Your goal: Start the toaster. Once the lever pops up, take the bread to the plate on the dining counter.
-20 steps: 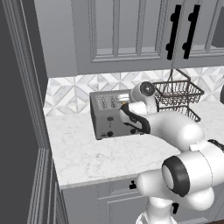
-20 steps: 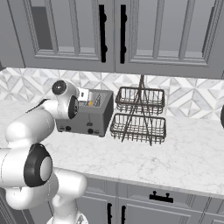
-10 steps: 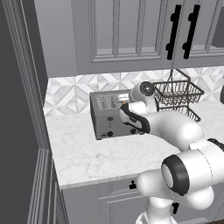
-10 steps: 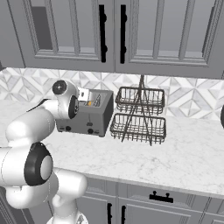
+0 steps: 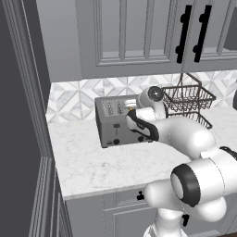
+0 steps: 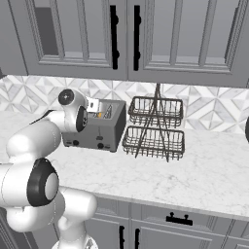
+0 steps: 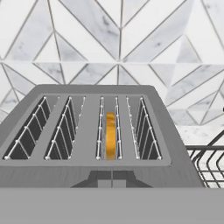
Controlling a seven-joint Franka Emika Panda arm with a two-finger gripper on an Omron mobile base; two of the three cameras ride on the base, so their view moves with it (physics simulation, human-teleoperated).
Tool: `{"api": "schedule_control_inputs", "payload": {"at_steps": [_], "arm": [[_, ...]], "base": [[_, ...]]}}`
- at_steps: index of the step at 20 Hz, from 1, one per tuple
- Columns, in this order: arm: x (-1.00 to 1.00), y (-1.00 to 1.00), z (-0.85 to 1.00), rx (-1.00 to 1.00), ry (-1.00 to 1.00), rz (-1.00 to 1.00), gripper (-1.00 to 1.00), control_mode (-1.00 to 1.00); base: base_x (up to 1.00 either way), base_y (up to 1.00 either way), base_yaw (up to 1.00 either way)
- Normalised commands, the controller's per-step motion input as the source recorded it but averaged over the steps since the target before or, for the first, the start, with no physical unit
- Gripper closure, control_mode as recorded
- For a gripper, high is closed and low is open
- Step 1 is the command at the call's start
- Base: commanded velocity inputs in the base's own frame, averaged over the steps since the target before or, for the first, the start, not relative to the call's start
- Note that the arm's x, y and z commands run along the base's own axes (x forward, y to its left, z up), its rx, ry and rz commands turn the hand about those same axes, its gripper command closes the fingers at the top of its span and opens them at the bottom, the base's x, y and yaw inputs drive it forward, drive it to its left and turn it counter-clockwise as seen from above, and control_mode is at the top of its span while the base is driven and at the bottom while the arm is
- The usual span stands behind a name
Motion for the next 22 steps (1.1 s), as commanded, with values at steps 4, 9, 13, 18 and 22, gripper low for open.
{"api": "schedule_control_inputs", "payload": {"at_steps": [4, 9, 13, 18, 22], "arm": [[0.0, 0.0, 0.0, 0.0, 0.04, 0.0, 1.0, -1.0], [0.0, 0.0, 0.0, 0.0, 0.03, 0.0, 1.0, -1.0], [0.0, 0.0, 0.0, 0.0, 0.02, 0.0, 1.0, -1.0], [0.0, 0.0, -0.02, 0.0, 0.0, 0.0, 1.0, -1.0], [0.01, 0.0, -0.06, 0.0, 0.0, 0.0, 1.0, -1.0]], "base": [[0.0, 0.0, 0.0], [0.0, 0.0, 0.0], [0.0, 0.0, 0.0], [0.0, 0.0, 0.0], [0.0, 0.0, 0.0]]}}
